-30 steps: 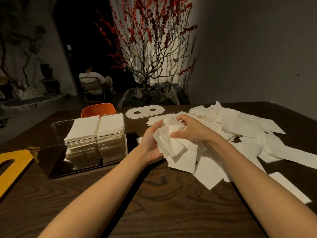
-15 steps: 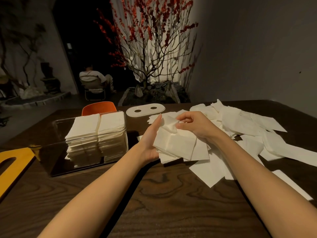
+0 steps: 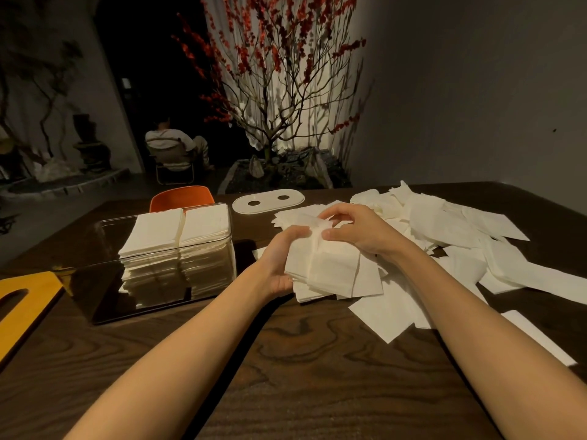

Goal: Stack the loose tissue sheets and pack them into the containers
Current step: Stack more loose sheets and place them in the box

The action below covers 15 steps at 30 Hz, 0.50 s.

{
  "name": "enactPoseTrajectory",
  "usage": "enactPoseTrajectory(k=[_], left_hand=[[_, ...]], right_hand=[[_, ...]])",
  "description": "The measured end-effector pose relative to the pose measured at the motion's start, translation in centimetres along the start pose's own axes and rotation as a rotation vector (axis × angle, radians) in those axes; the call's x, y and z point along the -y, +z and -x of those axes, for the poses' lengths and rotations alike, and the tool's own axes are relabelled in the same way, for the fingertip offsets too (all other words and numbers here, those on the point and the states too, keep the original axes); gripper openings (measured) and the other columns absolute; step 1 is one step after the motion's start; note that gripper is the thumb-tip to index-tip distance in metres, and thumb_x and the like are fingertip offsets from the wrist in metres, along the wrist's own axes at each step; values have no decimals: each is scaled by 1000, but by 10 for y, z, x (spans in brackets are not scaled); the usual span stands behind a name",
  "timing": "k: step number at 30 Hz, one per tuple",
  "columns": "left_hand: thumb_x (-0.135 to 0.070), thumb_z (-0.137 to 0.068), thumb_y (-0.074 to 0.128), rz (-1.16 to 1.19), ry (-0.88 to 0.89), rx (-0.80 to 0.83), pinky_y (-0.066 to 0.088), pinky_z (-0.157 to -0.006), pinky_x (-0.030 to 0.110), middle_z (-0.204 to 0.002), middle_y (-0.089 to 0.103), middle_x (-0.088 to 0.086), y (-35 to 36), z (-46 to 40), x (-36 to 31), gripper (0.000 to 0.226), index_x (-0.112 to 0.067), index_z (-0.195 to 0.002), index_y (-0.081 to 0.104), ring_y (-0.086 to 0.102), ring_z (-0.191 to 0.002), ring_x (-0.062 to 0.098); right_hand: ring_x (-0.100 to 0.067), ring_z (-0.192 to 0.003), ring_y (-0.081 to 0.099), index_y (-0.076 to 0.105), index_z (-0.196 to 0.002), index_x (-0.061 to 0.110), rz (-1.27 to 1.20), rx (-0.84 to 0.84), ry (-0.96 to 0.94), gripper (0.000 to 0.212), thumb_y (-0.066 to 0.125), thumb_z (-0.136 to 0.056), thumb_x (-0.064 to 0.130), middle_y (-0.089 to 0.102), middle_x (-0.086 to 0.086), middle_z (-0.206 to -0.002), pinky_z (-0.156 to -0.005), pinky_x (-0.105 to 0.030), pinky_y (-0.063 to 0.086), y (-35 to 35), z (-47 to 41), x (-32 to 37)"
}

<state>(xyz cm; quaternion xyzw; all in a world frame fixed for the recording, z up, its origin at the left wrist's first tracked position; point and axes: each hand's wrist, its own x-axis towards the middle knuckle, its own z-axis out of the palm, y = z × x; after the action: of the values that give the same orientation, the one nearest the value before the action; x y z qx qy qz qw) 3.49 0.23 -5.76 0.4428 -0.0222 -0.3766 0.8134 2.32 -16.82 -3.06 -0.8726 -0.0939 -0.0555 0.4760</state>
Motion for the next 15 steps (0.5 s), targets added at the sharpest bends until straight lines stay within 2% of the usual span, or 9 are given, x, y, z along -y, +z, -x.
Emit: enactPoseTrajectory(k=[3, 6, 9, 11, 15], left_hand=[[-33, -92, 51, 27, -6, 1, 39, -105, 49, -119, 59, 20, -1, 0, 0, 32, -19, -120, 49, 55, -117, 34], [-35, -94, 48, 38, -4, 13, 43, -101, 48, -117, 61, 20, -3, -1, 1, 33, -17, -121, 50, 55, -116, 35], [-35, -95, 48, 13, -13, 97, 56, -81, 39, -111, 63, 13, 2, -2, 4, 33, -15, -121, 55, 57, -105, 30], [-34, -91, 53, 26, -19, 146, 58, -72, 34, -104, 63, 9, 5, -4, 6, 28, -17, -113, 60, 59, -98, 27], [-30, -75, 73, 97, -21, 230, 57, -55, 30, -80, 67, 11, 11, 1, 13, 29, -10, -93, 62, 67, -71, 25]], right_hand=[[-11, -99, 57, 63, -100, 37, -19, -51, 0, 28, 73, -83, 18, 59, 9, -99, -97, -38, 49, 1, 0, 1], [-11, -97, 58, 64, -97, 34, -124, -128, -69, 25, 73, -82, 16, 61, 5, -90, -101, -35, 43, 3, 1, 5], [-9, -91, 60, 64, -99, 29, -227, -129, -134, 23, 71, -84, 13, 60, 3, -86, -88, -25, 46, 3, 4, 13], [-6, -84, 60, 64, -100, 27, -293, -102, -154, 22, 69, -85, 11, 60, 3, -85, -77, -18, 49, 5, 6, 19], [-7, -82, 58, 64, -100, 23, -348, -89, -139, 18, 67, -87, 12, 60, 5, -88, -71, -20, 48, 14, 5, 24]])
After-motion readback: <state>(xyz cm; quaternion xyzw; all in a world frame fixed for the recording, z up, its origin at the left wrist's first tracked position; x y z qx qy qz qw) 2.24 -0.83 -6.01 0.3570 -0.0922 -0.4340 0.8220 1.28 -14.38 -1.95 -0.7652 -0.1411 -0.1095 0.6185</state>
